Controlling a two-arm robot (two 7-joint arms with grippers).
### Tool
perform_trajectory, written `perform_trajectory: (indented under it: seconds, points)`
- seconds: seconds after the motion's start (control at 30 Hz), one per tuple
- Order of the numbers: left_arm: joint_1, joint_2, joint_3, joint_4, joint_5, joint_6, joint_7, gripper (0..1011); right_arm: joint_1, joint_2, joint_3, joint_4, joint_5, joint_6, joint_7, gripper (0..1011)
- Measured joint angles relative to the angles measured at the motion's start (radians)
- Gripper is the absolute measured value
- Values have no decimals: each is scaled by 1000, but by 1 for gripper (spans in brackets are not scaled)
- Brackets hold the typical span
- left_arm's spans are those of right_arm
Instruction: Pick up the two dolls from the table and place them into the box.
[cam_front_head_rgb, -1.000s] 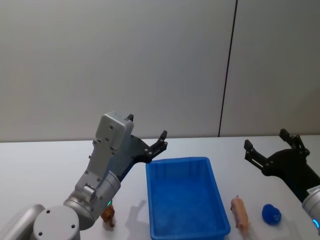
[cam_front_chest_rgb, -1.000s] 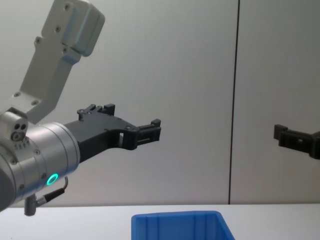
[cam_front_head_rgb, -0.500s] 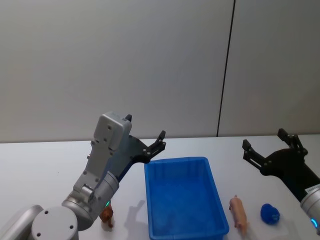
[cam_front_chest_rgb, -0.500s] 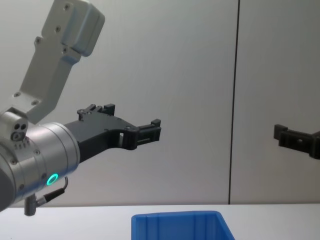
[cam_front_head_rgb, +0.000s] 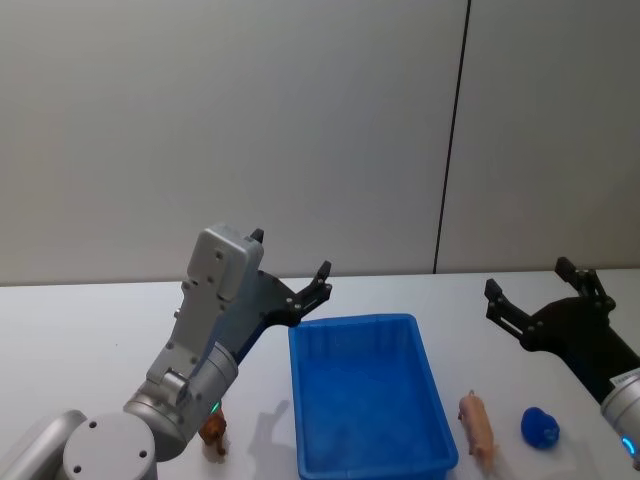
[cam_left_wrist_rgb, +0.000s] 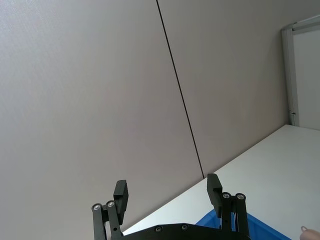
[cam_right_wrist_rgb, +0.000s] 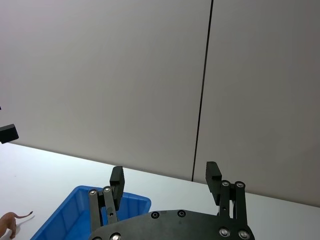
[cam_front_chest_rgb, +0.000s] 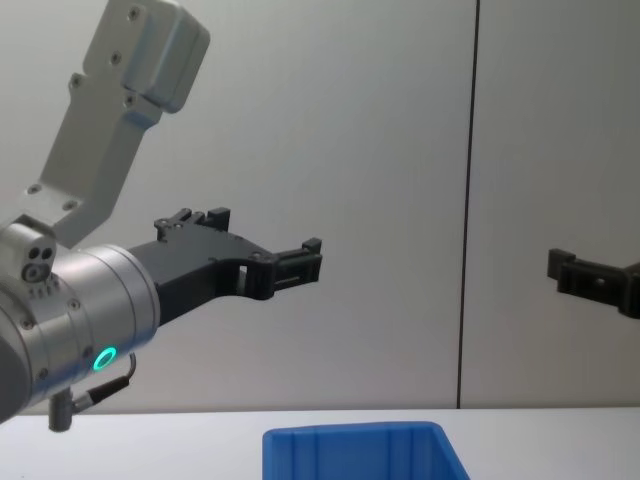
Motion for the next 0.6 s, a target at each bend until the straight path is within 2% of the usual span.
perform_trajectory:
  seconds: [0.6]
  points:
    - [0, 0, 0, 0, 0, 0, 0, 1001, 0, 0, 0, 0, 0, 0, 0, 1001]
